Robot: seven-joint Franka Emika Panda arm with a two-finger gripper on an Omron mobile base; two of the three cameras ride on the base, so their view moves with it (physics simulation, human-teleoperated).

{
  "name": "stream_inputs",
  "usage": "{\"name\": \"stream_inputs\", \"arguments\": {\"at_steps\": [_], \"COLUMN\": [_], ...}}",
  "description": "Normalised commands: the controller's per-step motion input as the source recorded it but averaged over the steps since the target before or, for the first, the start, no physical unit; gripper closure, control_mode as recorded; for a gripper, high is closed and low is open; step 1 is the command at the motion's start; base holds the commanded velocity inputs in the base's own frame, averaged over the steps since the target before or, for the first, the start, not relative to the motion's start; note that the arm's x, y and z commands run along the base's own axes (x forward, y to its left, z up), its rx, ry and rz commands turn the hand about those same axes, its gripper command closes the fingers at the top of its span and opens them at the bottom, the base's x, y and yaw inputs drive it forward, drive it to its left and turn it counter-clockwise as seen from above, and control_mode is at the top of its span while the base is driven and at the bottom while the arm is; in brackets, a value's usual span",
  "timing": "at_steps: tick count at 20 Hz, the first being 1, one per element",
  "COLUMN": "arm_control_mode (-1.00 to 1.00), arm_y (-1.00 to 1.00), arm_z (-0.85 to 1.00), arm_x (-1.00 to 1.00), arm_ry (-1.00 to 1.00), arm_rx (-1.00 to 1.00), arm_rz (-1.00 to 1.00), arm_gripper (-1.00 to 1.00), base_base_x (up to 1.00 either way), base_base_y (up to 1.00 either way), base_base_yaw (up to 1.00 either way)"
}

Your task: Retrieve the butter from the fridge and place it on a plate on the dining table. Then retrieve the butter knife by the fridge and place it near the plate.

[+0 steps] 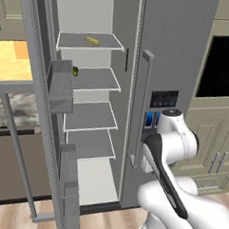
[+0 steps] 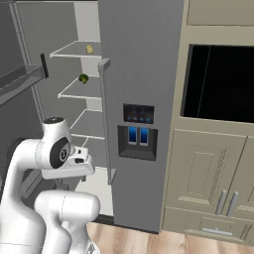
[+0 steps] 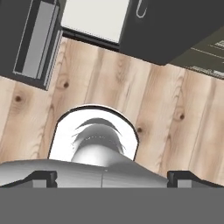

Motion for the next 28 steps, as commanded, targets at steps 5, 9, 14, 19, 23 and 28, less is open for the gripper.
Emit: {"name": "stream_inputs", "arguments": {"at_steps": [5, 9, 14, 19, 23, 28], "arm_control_mode": [1.0, 1.0, 1.0, 1.0, 1.0, 1.0], "arm_y": [0.0, 0.0, 0.0, 0.0, 0.0, 0.0], "arm_z": [0.0, 0.0, 0.0, 0.0, 0.0, 0.0], "arm_x": [0.0, 0.0, 0.0, 0.0, 0.0, 0.0], "arm_ry": [0.0, 0.0, 0.0, 0.0, 0.0, 0.0], "arm_rx": [0.0, 0.0, 0.0, 0.0, 0.0, 0.0], "arm_rz": [0.0, 0.0, 0.0, 0.0, 0.0, 0.0], "arm_gripper": [-1.0, -1.0, -1.0, -1.0, -1.0, -1.0], "base_base_x": [0.0, 0.0, -0.01, 0.2, 0.5, 0.42], "base_base_y": [0.03, 0.08, 0.02, 0.04, 0.2, 0.33], "base_base_yaw": [0.02, 0.23, 0.24, 0.05, 0.0, -0.01]}}
